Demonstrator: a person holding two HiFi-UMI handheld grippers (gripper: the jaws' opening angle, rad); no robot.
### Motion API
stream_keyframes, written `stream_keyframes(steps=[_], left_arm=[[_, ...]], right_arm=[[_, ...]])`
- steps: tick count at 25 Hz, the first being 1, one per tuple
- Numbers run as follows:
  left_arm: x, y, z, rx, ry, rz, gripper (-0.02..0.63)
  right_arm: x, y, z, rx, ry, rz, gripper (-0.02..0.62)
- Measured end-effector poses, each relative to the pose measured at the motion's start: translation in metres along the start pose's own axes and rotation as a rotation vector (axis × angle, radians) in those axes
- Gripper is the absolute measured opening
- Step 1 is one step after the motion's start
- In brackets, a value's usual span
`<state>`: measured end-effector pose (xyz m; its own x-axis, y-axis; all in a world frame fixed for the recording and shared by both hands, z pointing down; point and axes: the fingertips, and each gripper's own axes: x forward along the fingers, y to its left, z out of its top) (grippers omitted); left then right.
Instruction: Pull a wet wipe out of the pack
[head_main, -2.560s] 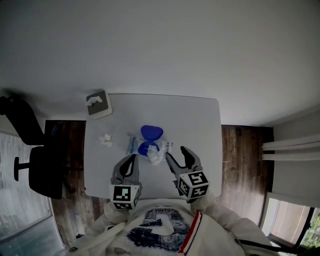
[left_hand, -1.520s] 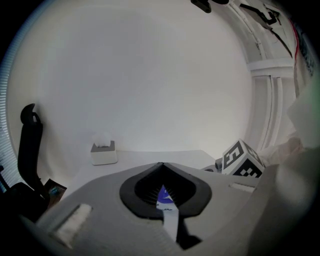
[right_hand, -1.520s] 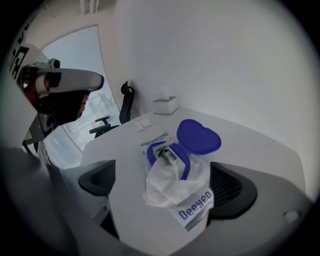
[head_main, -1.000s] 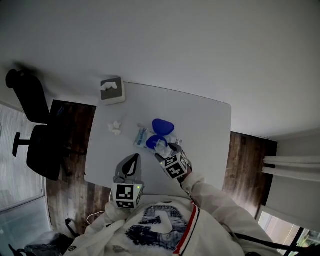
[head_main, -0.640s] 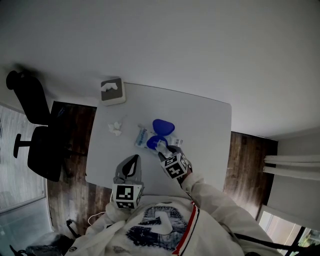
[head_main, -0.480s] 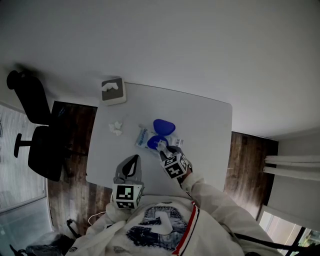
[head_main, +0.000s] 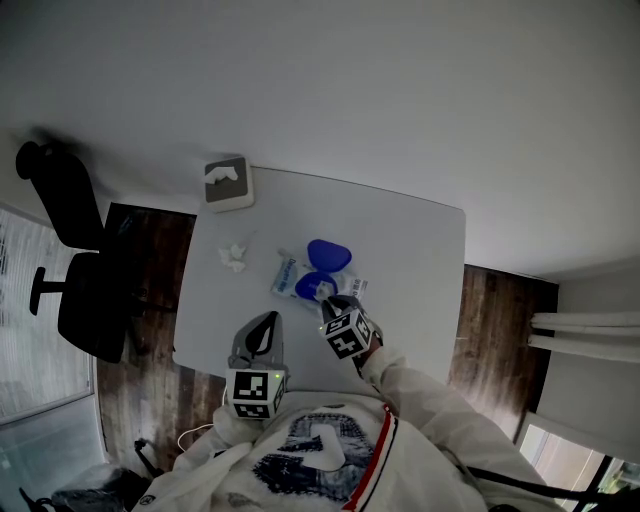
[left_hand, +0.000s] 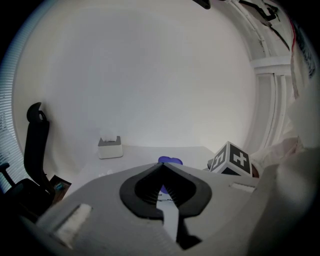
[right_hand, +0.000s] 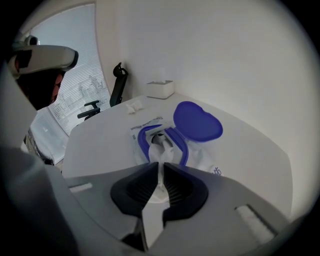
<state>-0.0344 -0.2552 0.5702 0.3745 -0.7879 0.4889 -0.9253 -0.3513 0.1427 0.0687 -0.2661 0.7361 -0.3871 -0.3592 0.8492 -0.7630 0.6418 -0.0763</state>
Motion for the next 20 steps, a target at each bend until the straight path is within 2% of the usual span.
stream_keyframes(steps=[3, 20], left_arm=[[-0.0005, -0.0010, 0.0000, 0.003, 0.001, -0.001, 0.005], [-0.0034, -0.0078, -0.0002, 0.010, 0.003, -0.008, 0.005]], right_arm=[[-0.0013, -0.0005, 0.0001, 0.008, -0.004, -0.004, 0.022], [-0.0075, -0.0030, 0.0027, 0.047, -0.031, -0.005, 0.012]])
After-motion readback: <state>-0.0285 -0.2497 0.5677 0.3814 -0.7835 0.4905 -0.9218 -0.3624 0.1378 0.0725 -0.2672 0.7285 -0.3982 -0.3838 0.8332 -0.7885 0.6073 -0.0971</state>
